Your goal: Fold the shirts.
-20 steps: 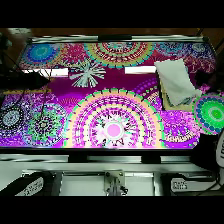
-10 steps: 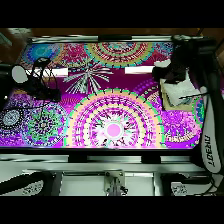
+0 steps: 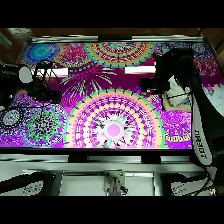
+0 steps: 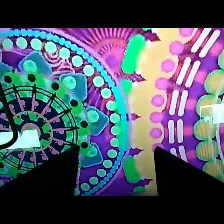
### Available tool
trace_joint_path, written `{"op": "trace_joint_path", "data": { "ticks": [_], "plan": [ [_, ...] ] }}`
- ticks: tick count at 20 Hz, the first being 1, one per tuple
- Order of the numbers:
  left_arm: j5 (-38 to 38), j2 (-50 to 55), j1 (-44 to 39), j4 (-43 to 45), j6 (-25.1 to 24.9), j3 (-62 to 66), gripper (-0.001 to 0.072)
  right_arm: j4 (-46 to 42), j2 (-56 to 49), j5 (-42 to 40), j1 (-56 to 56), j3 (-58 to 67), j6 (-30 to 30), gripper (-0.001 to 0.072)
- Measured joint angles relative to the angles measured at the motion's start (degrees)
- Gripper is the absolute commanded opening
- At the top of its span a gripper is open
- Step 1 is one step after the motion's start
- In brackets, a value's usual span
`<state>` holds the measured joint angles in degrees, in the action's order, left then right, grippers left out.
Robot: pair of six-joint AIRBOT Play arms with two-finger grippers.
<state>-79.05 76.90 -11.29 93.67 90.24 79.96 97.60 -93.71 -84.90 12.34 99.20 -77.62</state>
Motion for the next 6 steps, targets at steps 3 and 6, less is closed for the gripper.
{"op": "trace_joint_path", "data": {
  "ticks": [3,6],
  "plan": [
    [0.0,0.0,0.0,0.1,0.0,0.0,0.0548,0.2,-0.1,-0.1,0.1,0.0,0.0,0.0589],
    [0.0,0.0,0.0,0.2,0.0,0.0,0.0548,0.4,-0.1,-0.1,0.1,0.0,0.0,0.0589]
  ]
}}
